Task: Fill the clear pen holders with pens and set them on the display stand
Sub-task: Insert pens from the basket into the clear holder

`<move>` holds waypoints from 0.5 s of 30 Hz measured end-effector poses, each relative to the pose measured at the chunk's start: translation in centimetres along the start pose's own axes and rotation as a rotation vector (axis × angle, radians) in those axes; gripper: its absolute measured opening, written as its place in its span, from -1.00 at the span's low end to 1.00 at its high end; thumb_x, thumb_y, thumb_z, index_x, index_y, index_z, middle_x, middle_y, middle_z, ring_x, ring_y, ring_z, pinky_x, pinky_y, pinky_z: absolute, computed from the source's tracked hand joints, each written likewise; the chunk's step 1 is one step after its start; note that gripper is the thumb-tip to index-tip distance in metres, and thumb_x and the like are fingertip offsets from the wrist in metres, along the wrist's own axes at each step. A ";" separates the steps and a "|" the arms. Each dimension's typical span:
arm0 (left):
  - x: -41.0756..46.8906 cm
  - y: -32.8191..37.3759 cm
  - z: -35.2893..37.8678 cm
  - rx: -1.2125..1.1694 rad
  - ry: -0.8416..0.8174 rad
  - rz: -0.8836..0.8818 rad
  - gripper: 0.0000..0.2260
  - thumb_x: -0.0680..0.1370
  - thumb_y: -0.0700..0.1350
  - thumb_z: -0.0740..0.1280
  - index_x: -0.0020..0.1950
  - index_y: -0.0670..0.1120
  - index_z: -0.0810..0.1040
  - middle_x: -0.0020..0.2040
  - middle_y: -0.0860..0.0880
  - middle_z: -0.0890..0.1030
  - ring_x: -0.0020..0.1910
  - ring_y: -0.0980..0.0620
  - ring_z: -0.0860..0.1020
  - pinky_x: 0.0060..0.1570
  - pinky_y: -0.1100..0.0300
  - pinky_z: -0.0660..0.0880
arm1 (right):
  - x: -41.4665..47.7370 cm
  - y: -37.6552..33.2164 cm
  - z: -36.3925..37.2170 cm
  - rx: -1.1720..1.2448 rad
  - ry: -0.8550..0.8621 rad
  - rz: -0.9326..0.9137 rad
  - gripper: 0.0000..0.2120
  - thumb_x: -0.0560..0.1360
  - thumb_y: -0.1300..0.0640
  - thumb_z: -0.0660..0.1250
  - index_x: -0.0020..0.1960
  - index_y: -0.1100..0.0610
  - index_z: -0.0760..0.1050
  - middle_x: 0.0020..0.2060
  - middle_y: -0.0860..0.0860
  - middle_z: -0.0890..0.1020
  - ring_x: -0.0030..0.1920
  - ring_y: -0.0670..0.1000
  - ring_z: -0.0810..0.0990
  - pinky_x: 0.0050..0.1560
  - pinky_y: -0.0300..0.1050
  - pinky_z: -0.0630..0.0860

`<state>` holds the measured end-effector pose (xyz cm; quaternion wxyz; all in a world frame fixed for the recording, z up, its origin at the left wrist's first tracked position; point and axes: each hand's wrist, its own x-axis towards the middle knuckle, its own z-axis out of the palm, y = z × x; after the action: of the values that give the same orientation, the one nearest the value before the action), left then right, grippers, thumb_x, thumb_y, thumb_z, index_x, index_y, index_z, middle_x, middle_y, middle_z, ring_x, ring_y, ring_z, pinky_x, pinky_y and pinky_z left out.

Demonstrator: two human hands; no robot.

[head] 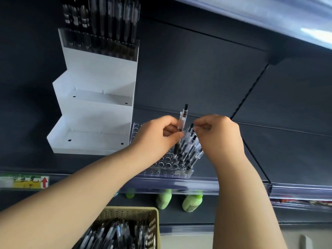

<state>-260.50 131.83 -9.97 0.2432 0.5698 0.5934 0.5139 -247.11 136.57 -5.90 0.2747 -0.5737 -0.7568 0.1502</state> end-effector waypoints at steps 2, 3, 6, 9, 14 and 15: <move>0.0 -0.1 0.1 0.003 -0.004 0.002 -0.85 0.45 -0.11 0.44 -0.09 0.10 0.52 -0.21 0.18 0.59 -0.21 0.24 0.56 -0.17 0.47 0.44 | 0.0 0.1 -0.1 -0.007 0.003 0.000 -0.84 0.48 0.14 0.32 -0.01 -0.05 0.62 -0.11 -0.06 0.67 -0.09 0.01 0.60 -0.07 -0.13 0.54; 0.1 -0.2 0.1 0.002 -0.006 0.003 -0.85 0.45 -0.12 0.45 -0.07 0.07 0.54 -0.22 0.18 0.59 -0.22 0.25 0.55 -0.18 0.49 0.44 | 0.0 0.1 -0.1 -0.009 0.009 0.001 -0.84 0.47 0.14 0.32 -0.02 -0.05 0.62 -0.11 -0.07 0.67 -0.10 0.01 0.60 -0.08 -0.14 0.53; 0.1 -0.2 0.4 -0.008 -0.027 -0.002 -0.85 0.42 -0.12 0.47 -0.08 0.06 0.56 -0.21 0.17 0.60 -0.21 0.23 0.56 -0.15 0.43 0.47 | 0.1 0.2 -0.4 0.014 0.046 0.008 -0.85 0.47 0.13 0.32 -0.04 -0.05 0.62 -0.13 -0.07 0.66 -0.12 0.00 0.60 -0.12 -0.18 0.50; 0.0 -0.1 0.7 -0.020 -0.038 0.006 -0.77 0.40 -0.14 0.49 -0.18 0.17 0.52 -0.20 0.16 0.62 -0.18 0.18 0.58 -0.08 0.34 0.51 | 0.1 0.4 -0.7 0.031 0.050 0.025 -0.85 0.47 0.13 0.32 -0.05 -0.05 0.62 -0.21 -0.10 0.61 -0.13 -0.01 0.59 -0.14 -0.19 0.47; -0.4 -0.3 1.8 0.011 -0.042 0.002 -0.70 0.37 -0.16 0.52 -0.25 0.22 0.50 -0.26 0.20 0.61 -0.23 0.25 0.57 -0.12 0.40 0.49 | 0.0 0.7 -0.6 0.039 0.046 0.024 -0.85 0.47 0.14 0.32 -0.06 -0.04 0.62 -0.22 -0.10 0.60 -0.14 -0.01 0.59 -0.12 -0.18 0.49; -0.5 -0.4 2.0 0.008 -0.046 0.002 -0.69 0.37 -0.17 0.52 -0.26 0.22 0.50 -0.27 0.21 0.60 -0.25 0.27 0.56 -0.13 0.42 0.48 | 0.0 0.7 -0.6 0.040 0.043 0.019 -0.85 0.47 0.14 0.31 -0.06 -0.04 0.62 -0.21 -0.10 0.59 -0.14 -0.01 0.58 -0.13 -0.19 0.48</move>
<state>-258.77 132.11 -11.18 0.2538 0.5831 0.5893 0.4984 -246.21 136.67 -5.79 0.3011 -0.5786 -0.7419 0.1554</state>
